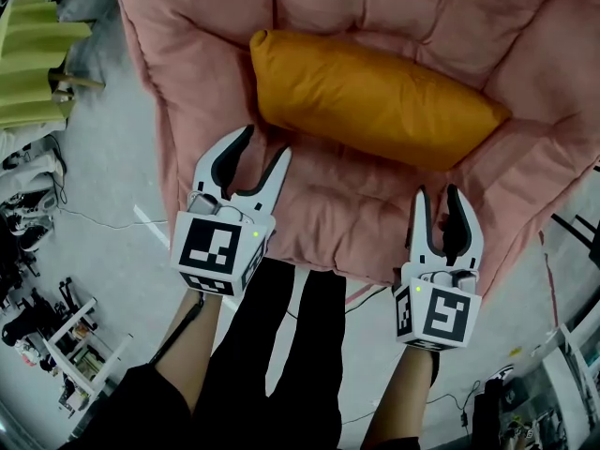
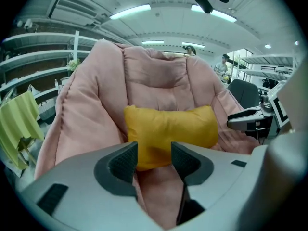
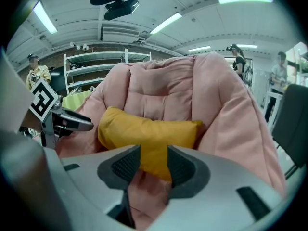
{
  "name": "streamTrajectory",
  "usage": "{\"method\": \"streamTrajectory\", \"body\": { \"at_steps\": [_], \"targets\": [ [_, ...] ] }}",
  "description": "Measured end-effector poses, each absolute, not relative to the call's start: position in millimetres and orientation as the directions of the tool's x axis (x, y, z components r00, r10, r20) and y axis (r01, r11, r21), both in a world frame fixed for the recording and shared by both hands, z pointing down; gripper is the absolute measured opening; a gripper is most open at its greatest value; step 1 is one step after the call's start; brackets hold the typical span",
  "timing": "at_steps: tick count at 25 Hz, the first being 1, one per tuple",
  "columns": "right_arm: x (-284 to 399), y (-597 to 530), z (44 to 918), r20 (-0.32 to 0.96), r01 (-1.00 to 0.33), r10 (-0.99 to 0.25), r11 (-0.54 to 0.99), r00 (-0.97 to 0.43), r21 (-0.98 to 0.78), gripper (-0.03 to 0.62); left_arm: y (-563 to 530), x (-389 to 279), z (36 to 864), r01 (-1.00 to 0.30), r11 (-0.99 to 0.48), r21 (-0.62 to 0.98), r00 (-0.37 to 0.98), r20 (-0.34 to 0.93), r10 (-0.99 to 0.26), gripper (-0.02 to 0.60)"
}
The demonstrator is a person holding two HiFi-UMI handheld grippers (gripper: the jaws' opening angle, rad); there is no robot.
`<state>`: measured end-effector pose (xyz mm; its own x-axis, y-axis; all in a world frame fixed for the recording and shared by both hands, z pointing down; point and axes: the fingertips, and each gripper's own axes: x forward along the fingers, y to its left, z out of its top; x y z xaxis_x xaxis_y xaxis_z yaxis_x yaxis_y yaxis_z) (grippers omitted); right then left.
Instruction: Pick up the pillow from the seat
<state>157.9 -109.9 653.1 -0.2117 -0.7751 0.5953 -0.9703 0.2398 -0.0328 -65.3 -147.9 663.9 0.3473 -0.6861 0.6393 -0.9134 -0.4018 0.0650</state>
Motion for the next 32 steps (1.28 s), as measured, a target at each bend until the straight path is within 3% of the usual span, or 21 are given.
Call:
{"method": "streamTrajectory", "body": {
  "at_steps": [6, 11, 32],
  "targets": [
    [164.9, -118.4, 657.7, 0.587, -0.972, -0.779, 0.224, -0.219, -0.066, 0.269, -161.6, -65.4, 668.1, -0.925, -0.375, 0.055, 0.323, 0.631, -0.706, 0.275],
    [172.3, -124.9, 660.0, 0.589, -0.978, -0.784, 0.198, -0.196, -0.061, 0.302, -173.0, -67.8, 669.9, -0.932, -0.359, 0.051, 0.309, 0.628, -0.714, 0.319],
    [195.6, -157.6, 695.2, 0.660, -0.987, -0.735, 0.137, -0.154, -0.078, 0.328, -197.0, -51.8, 691.4, -0.909, -0.414, 0.054, 0.342, 0.666, -0.663, 0.334]
  ]
}}
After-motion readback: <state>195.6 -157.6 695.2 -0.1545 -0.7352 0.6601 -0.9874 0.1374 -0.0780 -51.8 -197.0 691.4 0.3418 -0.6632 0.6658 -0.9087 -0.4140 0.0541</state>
